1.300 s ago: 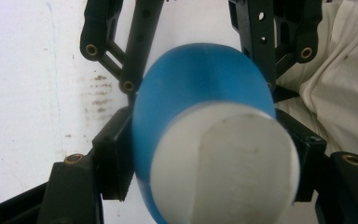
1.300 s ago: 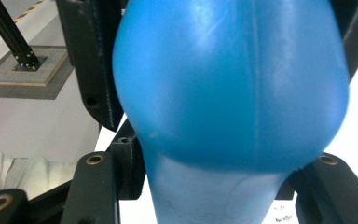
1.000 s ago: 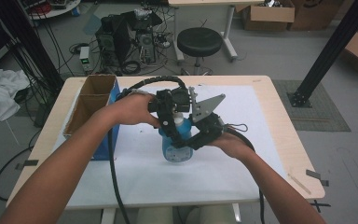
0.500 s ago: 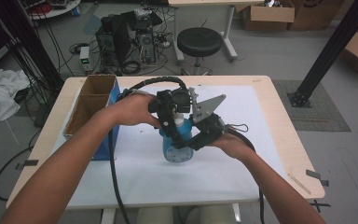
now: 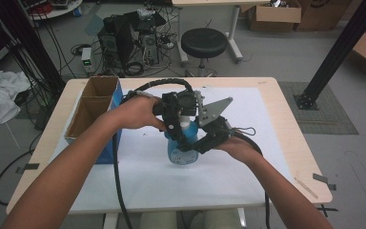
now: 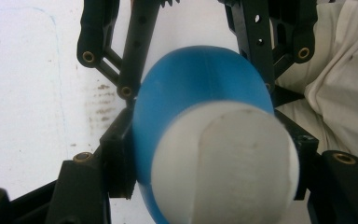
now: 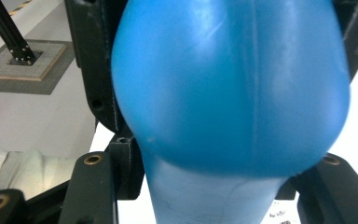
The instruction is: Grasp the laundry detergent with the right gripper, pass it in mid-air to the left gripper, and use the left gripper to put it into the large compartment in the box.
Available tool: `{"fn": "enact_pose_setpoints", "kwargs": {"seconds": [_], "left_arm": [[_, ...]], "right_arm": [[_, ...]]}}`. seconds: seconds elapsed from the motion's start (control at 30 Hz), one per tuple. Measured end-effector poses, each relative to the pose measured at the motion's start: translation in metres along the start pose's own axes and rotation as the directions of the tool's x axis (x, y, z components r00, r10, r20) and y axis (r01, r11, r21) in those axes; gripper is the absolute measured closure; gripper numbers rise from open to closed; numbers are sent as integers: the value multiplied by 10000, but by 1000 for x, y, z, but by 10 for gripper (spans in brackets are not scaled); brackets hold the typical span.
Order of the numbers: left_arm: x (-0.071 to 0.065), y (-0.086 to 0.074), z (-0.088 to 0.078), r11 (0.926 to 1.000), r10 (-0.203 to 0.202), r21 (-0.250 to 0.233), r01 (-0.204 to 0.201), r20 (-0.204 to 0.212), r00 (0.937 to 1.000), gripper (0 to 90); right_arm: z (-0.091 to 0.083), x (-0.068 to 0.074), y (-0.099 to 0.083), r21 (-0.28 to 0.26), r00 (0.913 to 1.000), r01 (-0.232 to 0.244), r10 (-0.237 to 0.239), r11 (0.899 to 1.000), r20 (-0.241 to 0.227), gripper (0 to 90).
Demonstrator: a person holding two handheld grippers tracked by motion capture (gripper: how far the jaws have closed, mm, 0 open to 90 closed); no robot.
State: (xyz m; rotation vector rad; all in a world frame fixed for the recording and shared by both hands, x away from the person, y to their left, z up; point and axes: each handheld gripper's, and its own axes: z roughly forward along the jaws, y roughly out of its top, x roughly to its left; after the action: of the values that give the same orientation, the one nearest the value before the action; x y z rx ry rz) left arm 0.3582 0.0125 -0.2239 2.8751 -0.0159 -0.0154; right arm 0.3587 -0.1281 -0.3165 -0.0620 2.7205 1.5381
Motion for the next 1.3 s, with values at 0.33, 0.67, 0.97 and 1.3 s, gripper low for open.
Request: {"fn": "enact_pose_setpoints", "kwargs": {"seconds": [0.33, 0.67, 0.97, 1.3], "left_arm": [[2, -6, -5, 9997, -230, -59, 229, -52, 9997, 381], [3, -14, -12, 9983, -583, -6, 583, -168, 9982, 381], [11, -20, -29, 9860, -1643, 140, 1660, -830, 9829, 380], [20, -23, -53, 9420, -3325, -152, 3353, -1789, 9260, 380]], "right_arm": [[-5, 0, -9, 157, 9994, -311, 309, 9994, 165, 281], [-25, -1, -22, 417, 9921, -1085, 1056, 9932, 677, 179], [-61, 3, -34, 1334, 9829, -1544, 1385, 9790, 1212, 166], [-100, 2, -39, 2960, 9654, -2344, 1858, 9260, 1831, 156]]}}
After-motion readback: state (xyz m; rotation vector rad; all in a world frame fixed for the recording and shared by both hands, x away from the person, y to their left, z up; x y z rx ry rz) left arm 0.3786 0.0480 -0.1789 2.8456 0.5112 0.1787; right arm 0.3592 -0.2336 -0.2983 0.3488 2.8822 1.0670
